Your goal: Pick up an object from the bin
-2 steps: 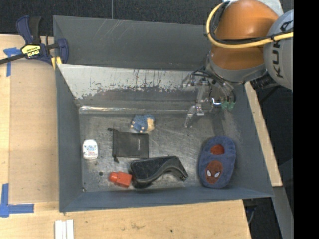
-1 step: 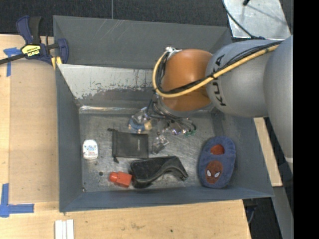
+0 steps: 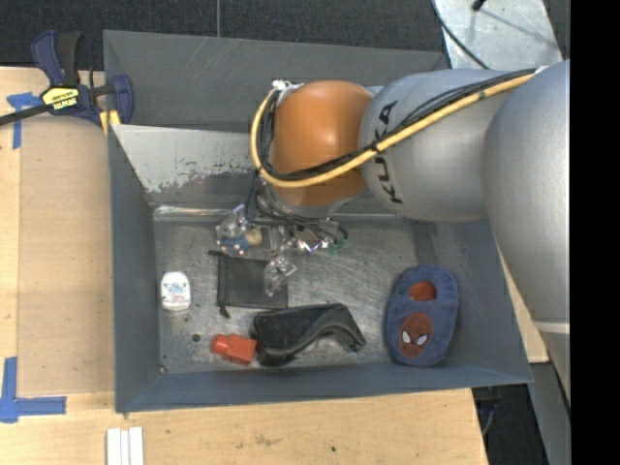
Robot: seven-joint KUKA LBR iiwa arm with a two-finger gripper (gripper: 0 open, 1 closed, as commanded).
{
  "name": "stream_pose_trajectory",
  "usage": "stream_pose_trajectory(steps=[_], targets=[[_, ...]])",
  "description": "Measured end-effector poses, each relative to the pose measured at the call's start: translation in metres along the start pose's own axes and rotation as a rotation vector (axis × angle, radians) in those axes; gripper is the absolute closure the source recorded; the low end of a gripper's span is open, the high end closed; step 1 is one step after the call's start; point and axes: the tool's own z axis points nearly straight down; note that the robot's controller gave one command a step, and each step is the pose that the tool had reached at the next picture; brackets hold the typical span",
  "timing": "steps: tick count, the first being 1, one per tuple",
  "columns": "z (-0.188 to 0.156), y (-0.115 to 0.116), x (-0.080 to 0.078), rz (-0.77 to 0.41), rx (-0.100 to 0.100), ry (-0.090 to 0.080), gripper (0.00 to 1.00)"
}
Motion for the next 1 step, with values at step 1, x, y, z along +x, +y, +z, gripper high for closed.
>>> stream_pose_trajectory(steps=[1], targets=[[-0.0227,-0.0102,0.0085,0.044,-0.002,0.007,0.0]])
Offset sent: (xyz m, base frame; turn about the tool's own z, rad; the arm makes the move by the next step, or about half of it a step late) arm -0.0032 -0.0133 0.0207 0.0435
